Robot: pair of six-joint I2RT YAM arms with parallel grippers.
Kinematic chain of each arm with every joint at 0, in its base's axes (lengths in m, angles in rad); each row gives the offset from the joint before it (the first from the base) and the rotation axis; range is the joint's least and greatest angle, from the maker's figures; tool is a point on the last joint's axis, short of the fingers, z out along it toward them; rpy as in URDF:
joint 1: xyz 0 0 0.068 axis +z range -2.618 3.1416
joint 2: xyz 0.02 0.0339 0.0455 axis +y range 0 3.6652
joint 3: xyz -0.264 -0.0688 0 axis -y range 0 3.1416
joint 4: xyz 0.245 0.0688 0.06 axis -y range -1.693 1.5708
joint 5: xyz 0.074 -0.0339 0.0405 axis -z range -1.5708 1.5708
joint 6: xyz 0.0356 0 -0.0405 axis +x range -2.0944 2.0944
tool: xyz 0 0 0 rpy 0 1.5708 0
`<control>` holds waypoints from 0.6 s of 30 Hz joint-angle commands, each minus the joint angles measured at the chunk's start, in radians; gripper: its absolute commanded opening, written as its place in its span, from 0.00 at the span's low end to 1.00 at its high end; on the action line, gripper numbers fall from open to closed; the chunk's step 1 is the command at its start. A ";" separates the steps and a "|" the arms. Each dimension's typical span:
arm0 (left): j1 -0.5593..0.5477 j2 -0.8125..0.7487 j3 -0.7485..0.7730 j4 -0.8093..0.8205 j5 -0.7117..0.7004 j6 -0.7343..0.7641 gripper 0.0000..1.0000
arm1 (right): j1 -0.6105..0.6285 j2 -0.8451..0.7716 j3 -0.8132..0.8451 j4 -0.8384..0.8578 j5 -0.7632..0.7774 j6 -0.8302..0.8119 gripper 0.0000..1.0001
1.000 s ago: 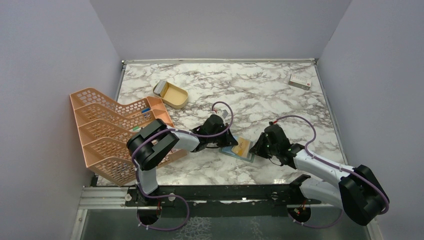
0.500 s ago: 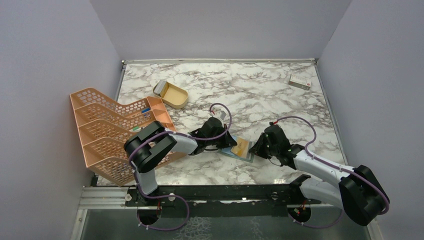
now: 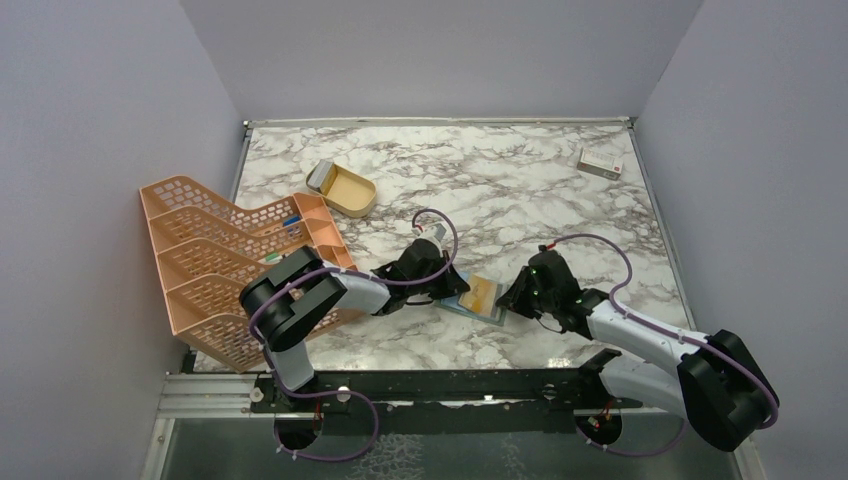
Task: Put the credit cards into the card holder
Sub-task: Insert the credit card into the card holder.
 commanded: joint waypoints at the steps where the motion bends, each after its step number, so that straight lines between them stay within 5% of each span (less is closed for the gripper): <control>1: -0.006 -0.009 -0.021 -0.036 -0.076 0.003 0.00 | 0.015 0.012 -0.038 -0.064 -0.036 0.013 0.17; 18: -0.087 0.021 -0.029 0.024 -0.163 -0.114 0.00 | 0.015 0.013 -0.058 -0.014 -0.065 0.093 0.17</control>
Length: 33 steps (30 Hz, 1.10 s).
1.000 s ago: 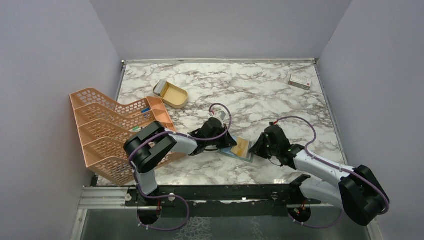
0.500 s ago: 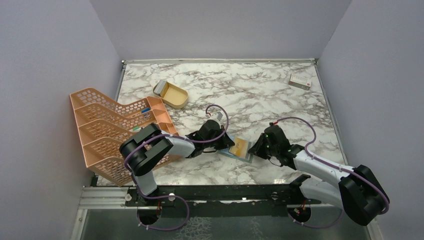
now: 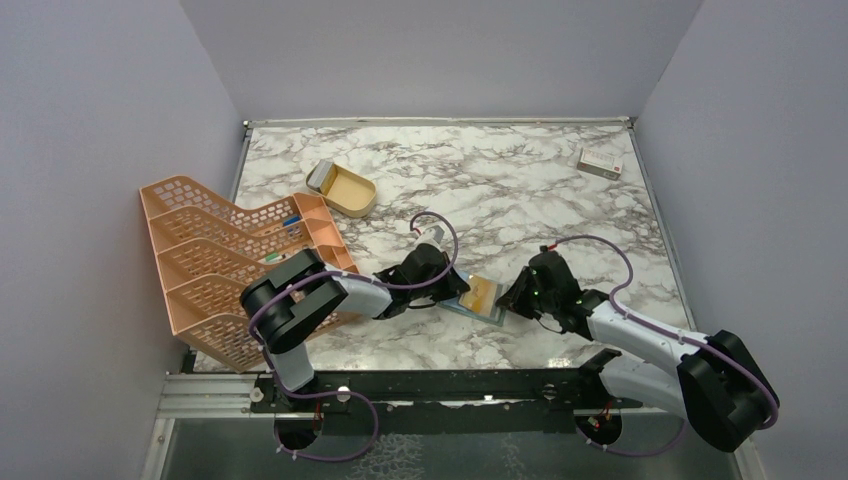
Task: Put the credit cards into the card holder
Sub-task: Insert the credit card into the card holder.
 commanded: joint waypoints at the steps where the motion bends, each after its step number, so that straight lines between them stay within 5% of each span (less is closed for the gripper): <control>1: -0.037 0.020 -0.027 0.027 -0.063 -0.050 0.00 | 0.015 0.018 -0.050 -0.026 -0.064 0.049 0.17; 20: -0.054 -0.084 -0.106 0.105 -0.187 0.014 0.00 | 0.014 -0.068 -0.076 -0.065 -0.027 0.086 0.17; 33: -0.027 -0.112 -0.125 0.109 -0.131 0.103 0.00 | 0.015 -0.068 -0.077 -0.057 -0.023 0.074 0.17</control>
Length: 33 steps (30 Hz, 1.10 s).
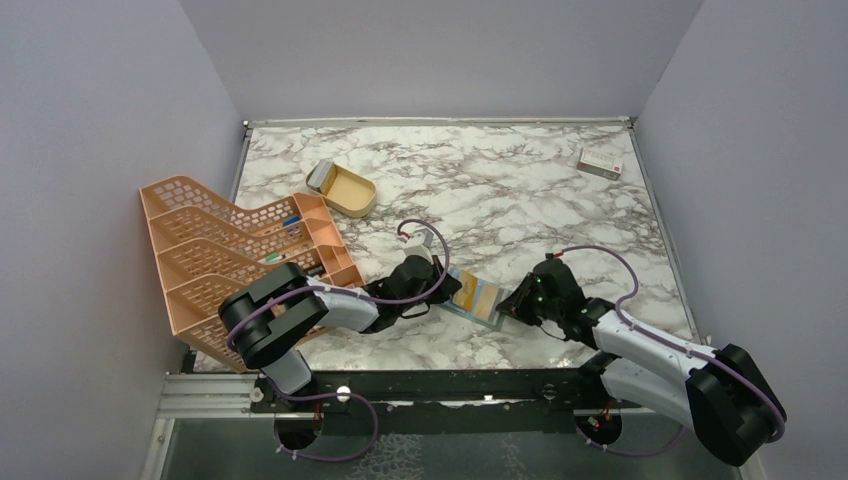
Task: Put the credit cards into the card holder
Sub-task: Insert the credit card into the card holder.
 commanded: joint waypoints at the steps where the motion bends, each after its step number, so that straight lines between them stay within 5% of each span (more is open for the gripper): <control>1: 0.000 0.020 0.005 0.013 0.017 0.023 0.00 | 0.009 0.010 -0.021 -0.051 -0.017 -0.002 0.17; 12: 0.071 -0.040 0.040 0.029 0.283 0.065 0.00 | 0.007 0.059 0.088 -0.125 0.072 -0.209 0.19; 18: 0.102 -0.091 0.041 -0.002 0.289 0.065 0.00 | 0.007 0.175 0.214 -0.175 0.092 -0.305 0.25; 33: 0.118 -0.007 0.096 -0.067 0.406 0.001 0.00 | 0.007 0.100 0.229 -0.265 -0.001 -0.280 0.32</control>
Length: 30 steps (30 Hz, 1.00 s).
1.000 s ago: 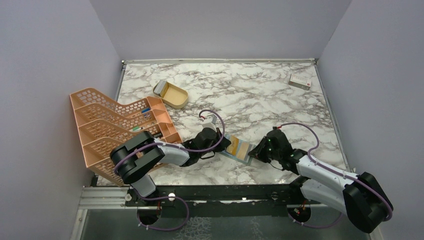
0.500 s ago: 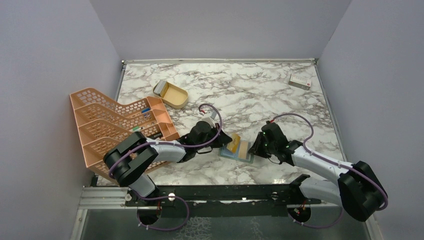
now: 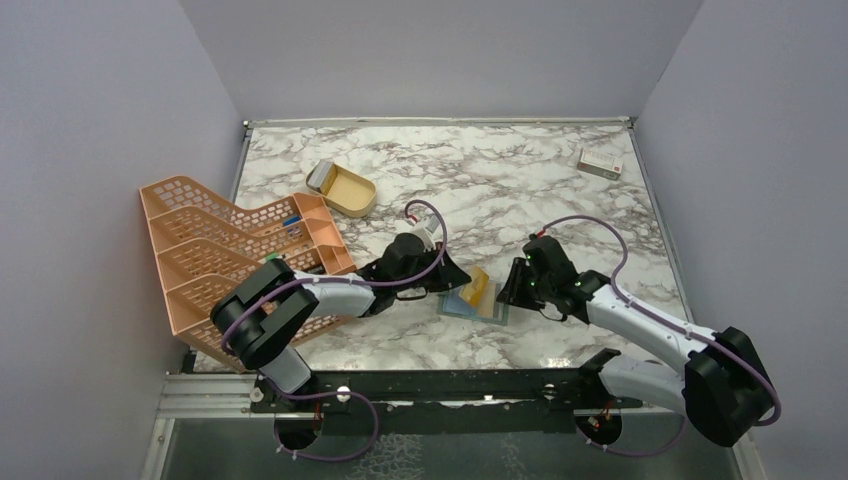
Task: Put the credit cards into the card holder
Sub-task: Insert the credit card into the card holder.
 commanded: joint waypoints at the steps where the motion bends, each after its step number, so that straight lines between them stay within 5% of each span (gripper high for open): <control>1: 0.004 0.035 0.018 -0.038 0.047 -0.013 0.00 | 0.005 0.000 -0.027 -0.003 -0.042 0.008 0.31; 30: 0.006 -0.008 0.013 -0.195 -0.058 0.016 0.00 | 0.004 0.023 -0.115 0.046 -0.052 0.032 0.22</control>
